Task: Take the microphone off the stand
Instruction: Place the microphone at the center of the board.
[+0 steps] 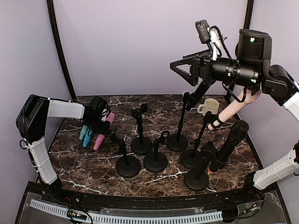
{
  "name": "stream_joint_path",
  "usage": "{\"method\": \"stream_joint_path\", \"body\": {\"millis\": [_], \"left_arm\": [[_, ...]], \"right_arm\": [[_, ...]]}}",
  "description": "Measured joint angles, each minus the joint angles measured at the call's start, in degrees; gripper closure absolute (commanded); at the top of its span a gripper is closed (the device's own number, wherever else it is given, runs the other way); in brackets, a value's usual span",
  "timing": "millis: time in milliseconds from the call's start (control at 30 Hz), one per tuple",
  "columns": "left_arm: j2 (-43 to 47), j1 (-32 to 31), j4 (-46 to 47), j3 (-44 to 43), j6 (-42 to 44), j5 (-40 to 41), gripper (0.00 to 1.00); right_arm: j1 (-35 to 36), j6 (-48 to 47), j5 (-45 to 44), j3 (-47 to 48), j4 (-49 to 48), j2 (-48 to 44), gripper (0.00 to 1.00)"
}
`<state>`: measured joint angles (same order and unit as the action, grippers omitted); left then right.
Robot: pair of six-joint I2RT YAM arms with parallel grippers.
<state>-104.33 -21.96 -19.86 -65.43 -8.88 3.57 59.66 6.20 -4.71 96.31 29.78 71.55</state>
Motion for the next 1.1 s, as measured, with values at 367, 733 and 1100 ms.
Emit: {"method": "stream_joint_path", "body": {"millis": [367, 733, 1100], "left_arm": [[-2.7, 0.0, 0.5, -0.2, 0.4, 3.1, 0.67], [-2.7, 0.0, 0.0, -1.4, 1.7, 5.9, 0.52], [-2.4, 0.0, -0.3, -2.4, 2.5, 7.6, 0.52]], "right_arm": [[-0.1, 0.4, 0.6, -0.8, -0.2, -0.2, 0.23], [-0.1, 2.5, 0.8, -3.1, -0.2, -3.7, 0.23], [-0.1, 2.9, 0.8, -3.1, -0.1, -4.3, 0.23]]}}
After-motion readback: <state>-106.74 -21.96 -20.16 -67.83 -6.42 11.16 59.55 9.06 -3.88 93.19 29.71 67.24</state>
